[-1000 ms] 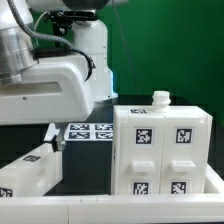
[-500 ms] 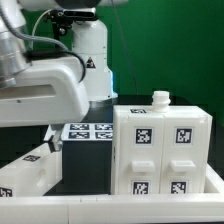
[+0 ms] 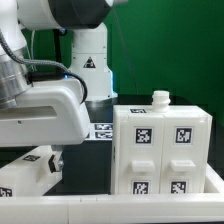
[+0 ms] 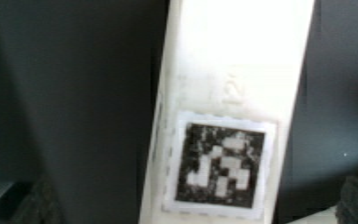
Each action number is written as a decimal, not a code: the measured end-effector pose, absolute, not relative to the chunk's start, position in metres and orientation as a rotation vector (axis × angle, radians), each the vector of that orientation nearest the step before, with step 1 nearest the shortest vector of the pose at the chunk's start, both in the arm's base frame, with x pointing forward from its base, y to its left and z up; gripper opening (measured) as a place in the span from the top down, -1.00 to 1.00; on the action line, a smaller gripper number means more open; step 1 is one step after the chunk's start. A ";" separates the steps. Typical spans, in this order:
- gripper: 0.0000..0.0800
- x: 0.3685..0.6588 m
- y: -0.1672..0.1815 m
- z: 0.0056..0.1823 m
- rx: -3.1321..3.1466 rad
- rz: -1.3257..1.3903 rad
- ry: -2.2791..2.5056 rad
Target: Assemble cabinet
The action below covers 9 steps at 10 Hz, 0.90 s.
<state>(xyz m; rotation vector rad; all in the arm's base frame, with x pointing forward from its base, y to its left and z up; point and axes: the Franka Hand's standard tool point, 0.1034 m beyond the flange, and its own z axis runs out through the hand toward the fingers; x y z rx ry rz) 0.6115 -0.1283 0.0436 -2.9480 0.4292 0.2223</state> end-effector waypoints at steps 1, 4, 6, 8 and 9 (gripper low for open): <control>-0.96 0.611 -0.128 0.043 -2.948 0.223 0.429; -0.06 0.611 -0.128 0.042 -2.948 0.225 0.429; 0.29 0.611 -0.128 0.043 -2.948 0.223 0.429; 0.29 0.597 -0.122 0.046 -2.945 0.240 0.487; 0.29 0.577 -0.115 0.056 -2.928 0.288 0.518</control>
Offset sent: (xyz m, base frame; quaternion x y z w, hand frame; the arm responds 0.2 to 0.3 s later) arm 0.0000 0.0000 0.0000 0.0000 0.0000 0.0000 1.0000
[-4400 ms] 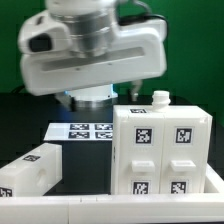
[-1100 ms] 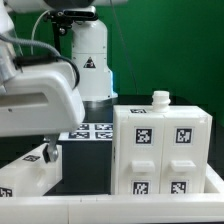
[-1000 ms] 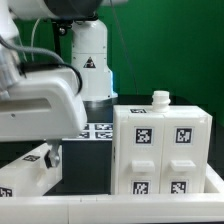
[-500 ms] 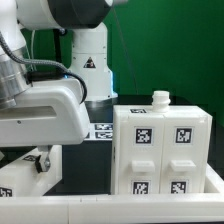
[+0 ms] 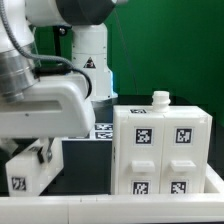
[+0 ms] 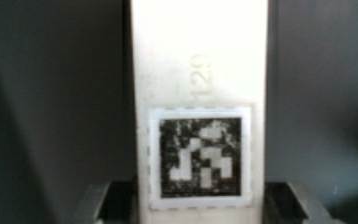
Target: Assemble cabinet
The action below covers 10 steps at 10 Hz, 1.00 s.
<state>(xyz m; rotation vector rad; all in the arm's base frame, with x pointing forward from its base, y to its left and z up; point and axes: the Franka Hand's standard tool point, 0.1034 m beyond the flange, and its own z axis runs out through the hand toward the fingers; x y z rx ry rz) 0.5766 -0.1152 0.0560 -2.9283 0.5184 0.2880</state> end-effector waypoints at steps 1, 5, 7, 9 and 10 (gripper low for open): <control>0.29 0.564 -0.109 0.064 -2.915 0.310 0.560; 0.28 0.555 -0.102 0.063 -2.909 0.333 0.586; 0.28 0.548 -0.099 0.066 -2.912 0.356 0.620; 0.28 0.540 -0.084 0.073 -2.970 0.437 0.640; 0.28 0.541 -0.080 0.072 -2.937 0.418 0.676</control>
Offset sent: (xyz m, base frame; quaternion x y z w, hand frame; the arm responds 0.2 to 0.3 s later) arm 0.0000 0.0000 0.0000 0.0000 0.0000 0.0000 1.0000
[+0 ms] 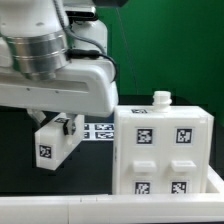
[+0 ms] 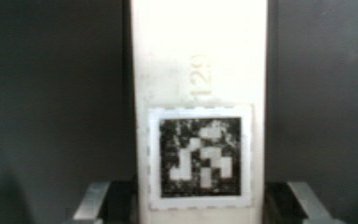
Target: Assemble cabinet
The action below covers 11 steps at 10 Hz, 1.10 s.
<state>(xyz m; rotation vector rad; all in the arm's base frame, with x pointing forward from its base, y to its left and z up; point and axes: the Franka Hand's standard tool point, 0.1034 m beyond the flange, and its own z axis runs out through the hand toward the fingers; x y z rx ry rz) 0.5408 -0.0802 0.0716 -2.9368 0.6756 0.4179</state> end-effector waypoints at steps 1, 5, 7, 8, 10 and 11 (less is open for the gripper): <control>0.28 0.540 -0.082 0.071 -2.946 0.416 0.618; 0.28 0.530 -0.099 0.081 -2.974 0.375 0.124; 0.28 0.513 -0.112 0.087 -2.973 0.338 -0.099; 0.28 0.514 -0.107 0.093 -2.996 0.301 -0.159; 0.28 0.512 -0.106 0.091 -2.984 0.305 -0.201; 0.28 0.512 -0.106 0.091 -2.984 0.305 -0.202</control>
Offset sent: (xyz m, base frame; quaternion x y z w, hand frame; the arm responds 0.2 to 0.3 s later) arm -0.0204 -0.0185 0.0148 -0.0181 -0.0081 -0.1026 0.9945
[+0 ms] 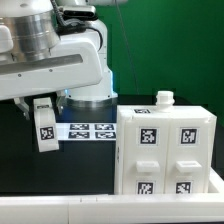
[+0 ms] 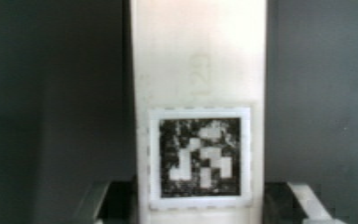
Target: Assemble cabinet
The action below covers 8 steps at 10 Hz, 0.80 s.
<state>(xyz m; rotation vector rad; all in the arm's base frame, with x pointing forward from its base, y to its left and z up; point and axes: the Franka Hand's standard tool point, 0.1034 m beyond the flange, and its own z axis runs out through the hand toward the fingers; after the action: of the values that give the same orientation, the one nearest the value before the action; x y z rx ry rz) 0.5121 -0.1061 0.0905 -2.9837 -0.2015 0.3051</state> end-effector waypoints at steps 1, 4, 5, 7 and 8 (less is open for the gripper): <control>0.28 0.511 -0.104 0.090 -2.992 0.322 -0.136; 0.28 0.506 -0.089 0.087 -3.012 0.383 0.057; 0.28 0.508 -0.088 0.086 -3.048 0.381 0.069; 0.28 0.513 -0.072 0.085 -3.151 0.388 -0.001; 0.28 0.513 -0.067 0.084 -3.172 0.394 -0.022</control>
Offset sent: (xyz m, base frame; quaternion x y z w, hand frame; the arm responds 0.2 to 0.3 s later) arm -0.0047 0.0097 0.0000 0.0515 -0.0461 0.1870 0.9799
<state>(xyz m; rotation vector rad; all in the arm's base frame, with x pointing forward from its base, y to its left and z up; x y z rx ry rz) 0.5131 -0.0667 0.0837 -3.1724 -0.0216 0.3944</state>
